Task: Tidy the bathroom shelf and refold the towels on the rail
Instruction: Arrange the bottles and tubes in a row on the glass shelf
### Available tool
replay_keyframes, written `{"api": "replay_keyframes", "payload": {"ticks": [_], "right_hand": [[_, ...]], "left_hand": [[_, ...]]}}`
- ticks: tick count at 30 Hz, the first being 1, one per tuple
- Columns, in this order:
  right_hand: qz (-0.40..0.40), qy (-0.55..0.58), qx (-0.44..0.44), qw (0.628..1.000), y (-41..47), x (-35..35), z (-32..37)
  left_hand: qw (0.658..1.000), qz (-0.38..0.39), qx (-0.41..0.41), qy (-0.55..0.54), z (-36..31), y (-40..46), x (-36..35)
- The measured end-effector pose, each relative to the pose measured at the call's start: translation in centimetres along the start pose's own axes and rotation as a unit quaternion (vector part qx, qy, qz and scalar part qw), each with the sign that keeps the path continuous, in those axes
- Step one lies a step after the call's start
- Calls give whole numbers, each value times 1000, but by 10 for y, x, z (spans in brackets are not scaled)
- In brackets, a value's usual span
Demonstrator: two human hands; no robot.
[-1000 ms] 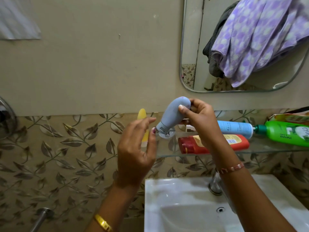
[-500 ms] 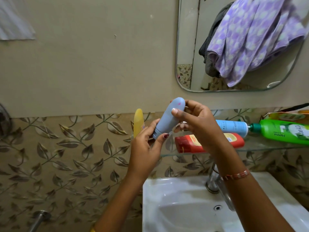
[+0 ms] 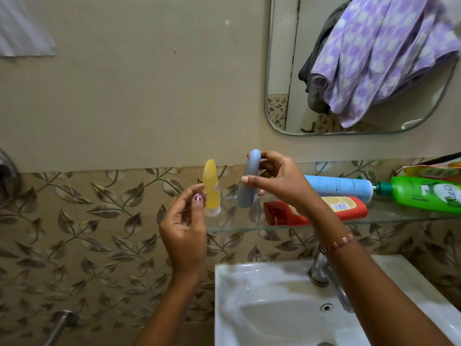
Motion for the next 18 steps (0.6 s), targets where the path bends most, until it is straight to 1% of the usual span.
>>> {"api": "replay_keyframes", "payload": {"ticks": [3, 5, 8, 11, 14, 18], "right_hand": [[6, -56, -8, 998, 5, -9, -10], [3, -77, 0, 997, 8, -12, -12], [6, -104, 0, 995, 11, -16, -15], [7, -109, -6, 994, 12, -21, -18], [4, -117, -6, 993, 13, -22, -20], [10, -136, -14, 991, 12, -22, -25]], "left_hand": [[998, -7, -18, 53, 5, 4, 3], [997, 4, -4, 73, 12, 7, 2], [997, 23, 35, 70, 24, 8, 0], [995, 39, 55, 69, 32, 7, -2], [994, 45, 60, 75, 35, 5, -3], [996, 30, 49, 68, 30, 6, -2]]}}
Point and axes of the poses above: each hand's wrist, its own y-axis towards the middle knuckle, its own x-axis out of the back of the hand, z = x × y, the point moved 6 cm from there along y, towards the middle knuckle, and after that the axes turned 2 degrees about -y, right-handed, at the moved point
